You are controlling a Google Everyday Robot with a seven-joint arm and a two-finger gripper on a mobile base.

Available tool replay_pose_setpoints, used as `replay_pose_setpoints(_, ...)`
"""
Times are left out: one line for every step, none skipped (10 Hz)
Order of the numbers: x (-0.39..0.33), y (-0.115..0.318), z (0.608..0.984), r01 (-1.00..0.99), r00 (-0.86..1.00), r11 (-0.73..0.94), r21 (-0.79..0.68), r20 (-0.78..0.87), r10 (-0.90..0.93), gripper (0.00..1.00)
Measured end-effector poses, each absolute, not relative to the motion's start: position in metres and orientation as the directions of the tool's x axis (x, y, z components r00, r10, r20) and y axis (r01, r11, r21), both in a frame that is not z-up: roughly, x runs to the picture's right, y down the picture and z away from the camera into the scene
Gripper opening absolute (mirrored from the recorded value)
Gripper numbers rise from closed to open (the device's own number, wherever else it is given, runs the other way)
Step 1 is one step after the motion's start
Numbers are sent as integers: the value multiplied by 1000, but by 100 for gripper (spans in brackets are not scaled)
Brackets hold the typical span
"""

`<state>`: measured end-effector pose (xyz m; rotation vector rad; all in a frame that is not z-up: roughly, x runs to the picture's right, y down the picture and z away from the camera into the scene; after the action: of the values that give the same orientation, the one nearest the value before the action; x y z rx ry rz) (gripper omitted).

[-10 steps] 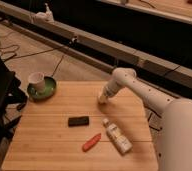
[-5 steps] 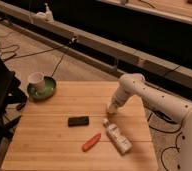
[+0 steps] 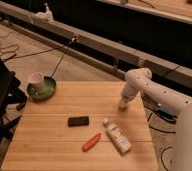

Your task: Wipe the white sponge on the table

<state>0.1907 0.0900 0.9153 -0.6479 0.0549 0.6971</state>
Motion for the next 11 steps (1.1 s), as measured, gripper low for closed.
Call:
replay_pose_setpoints(184, 83, 923, -617, 767, 577, -535, -245, 593, 0)
replay_pose_setpoints(170, 74, 933, -615, 762, 575, -540, -219, 610, 0)
replay_pose_setpoints(148, 67, 941, -600, 761, 573, -558, -178, 624, 0)
replay_pose_setpoints(125, 65, 945, -574, 767, 575, -583, -136, 627, 0)
replay_pose_setpoints(100, 66, 944, -534, 780, 584, -611, -90, 619, 0)
replay_pose_setpoints(72, 68, 937, -480, 798, 600, -640, -36, 601, 0)
replay_pose_setpoints(55, 72, 928, -435, 812, 612, -660, 6, 583, 0)
replay_pose_setpoints(45, 78, 919, -402, 823, 620, -674, 31, 567, 0)
replay_pose_setpoints(42, 88, 907, -369, 836, 626, -687, 49, 546, 0)
replay_pose_setpoints(51, 101, 897, -359, 848, 624, -694, 37, 529, 0)
replay_pose_setpoints(62, 107, 893, -369, 850, 616, -695, 15, 526, 0)
